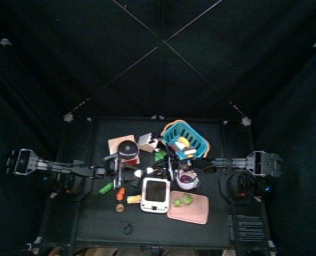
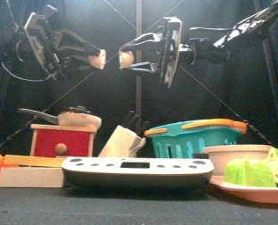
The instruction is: Assemble egg
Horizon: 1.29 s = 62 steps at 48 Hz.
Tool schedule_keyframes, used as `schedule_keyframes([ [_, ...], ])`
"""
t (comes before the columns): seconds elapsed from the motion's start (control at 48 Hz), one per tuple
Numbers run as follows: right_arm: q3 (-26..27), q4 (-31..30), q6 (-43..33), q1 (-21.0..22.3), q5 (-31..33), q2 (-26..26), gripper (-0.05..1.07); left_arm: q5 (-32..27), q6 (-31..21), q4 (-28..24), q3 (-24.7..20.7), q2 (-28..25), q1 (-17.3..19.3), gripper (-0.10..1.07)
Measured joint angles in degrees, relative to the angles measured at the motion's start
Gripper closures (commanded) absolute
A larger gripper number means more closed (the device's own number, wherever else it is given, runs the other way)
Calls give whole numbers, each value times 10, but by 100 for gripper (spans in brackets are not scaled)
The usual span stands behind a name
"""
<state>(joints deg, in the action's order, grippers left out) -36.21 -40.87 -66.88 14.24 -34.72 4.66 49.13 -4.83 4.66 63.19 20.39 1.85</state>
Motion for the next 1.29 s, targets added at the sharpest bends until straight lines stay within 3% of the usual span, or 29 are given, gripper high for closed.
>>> schedule_keyframes([
  [0.333,0,-1,0,13,0,0,39,68,-1,24,-19,-52,-1,32],
  [1.292,2,-4,0,24,-25,2,39,76,0,34,-31,-61,-4,32],
])
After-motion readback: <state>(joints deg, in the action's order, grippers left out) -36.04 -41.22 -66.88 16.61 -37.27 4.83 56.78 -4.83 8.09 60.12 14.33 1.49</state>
